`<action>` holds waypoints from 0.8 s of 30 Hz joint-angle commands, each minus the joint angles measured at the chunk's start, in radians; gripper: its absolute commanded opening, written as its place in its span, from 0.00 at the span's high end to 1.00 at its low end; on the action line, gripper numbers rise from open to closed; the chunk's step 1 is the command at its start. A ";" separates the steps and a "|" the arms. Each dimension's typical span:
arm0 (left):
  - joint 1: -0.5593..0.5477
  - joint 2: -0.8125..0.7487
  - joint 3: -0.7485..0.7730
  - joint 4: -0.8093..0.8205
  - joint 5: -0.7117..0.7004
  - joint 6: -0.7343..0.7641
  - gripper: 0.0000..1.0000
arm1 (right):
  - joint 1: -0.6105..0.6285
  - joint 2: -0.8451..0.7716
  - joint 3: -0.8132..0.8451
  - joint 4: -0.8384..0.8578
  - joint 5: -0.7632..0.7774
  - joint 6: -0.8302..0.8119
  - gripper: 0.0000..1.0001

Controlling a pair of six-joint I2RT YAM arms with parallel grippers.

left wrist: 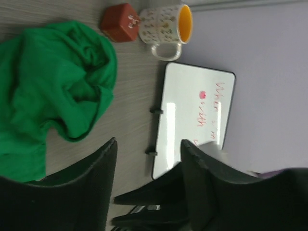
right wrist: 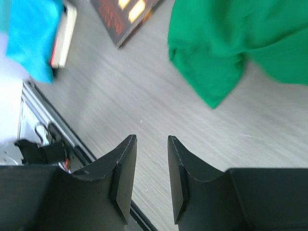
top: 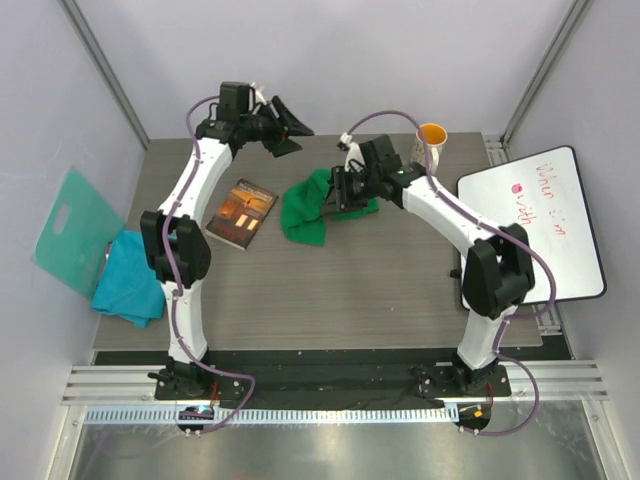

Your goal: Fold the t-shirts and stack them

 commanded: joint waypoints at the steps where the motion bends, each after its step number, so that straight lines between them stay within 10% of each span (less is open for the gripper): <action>1: 0.018 -0.068 -0.094 -0.176 -0.176 0.145 0.64 | -0.040 -0.059 0.027 -0.059 0.069 -0.023 0.62; 4: 0.018 -0.070 -0.160 -0.206 -0.278 0.205 1.00 | -0.060 -0.056 0.047 -0.096 0.082 -0.034 0.63; 15: 0.035 0.087 -0.056 -0.321 -0.491 0.269 1.00 | -0.078 -0.060 0.077 -0.185 0.140 -0.051 0.65; 24: 0.033 0.020 -0.322 -0.235 -0.553 0.309 1.00 | -0.086 -0.048 0.076 -0.236 0.163 -0.069 0.66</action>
